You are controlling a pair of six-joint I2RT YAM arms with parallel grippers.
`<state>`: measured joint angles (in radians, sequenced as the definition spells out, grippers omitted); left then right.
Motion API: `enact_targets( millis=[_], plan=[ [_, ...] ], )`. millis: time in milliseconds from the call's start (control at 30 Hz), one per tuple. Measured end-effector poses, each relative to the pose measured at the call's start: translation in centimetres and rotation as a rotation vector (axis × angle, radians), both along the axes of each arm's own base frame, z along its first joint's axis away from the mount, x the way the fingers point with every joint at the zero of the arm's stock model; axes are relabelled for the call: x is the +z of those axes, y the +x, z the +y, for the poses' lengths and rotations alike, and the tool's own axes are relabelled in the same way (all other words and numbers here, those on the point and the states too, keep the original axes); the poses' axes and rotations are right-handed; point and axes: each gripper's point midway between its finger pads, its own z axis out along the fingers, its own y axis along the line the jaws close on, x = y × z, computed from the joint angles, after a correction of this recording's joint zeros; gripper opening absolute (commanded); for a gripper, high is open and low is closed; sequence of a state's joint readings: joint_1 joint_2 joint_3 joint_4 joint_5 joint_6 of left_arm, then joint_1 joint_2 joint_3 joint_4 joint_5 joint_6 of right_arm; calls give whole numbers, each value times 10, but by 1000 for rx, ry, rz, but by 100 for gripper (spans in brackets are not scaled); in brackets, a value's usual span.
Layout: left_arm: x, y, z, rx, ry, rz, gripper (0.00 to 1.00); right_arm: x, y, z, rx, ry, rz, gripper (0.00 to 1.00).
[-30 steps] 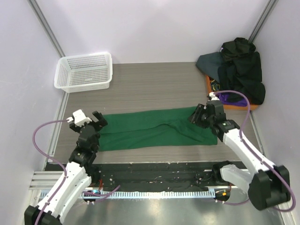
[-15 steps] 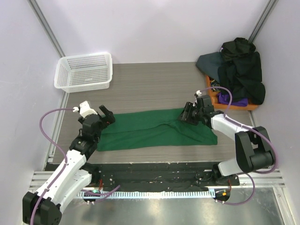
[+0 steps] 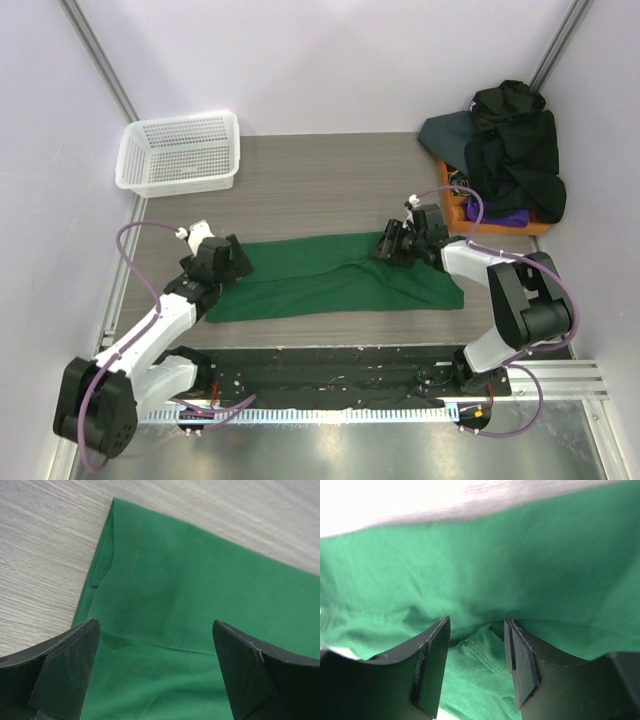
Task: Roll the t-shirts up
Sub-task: Fold the T-shirt at the center of the board.
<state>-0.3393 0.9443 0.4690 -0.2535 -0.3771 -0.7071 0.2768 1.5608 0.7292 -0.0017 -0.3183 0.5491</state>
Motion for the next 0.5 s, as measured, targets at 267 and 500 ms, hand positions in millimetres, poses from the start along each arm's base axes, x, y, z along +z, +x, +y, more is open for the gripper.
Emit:
enact_targets(
  millis=[267, 500],
  plan=[
    [-13, 5, 0, 8, 41, 100, 100, 10, -61, 18, 81, 133, 39, 53],
    [-11, 4, 1, 9, 45, 98, 100, 46, -110, 35, 158, 273, 25, 54]
  ],
)
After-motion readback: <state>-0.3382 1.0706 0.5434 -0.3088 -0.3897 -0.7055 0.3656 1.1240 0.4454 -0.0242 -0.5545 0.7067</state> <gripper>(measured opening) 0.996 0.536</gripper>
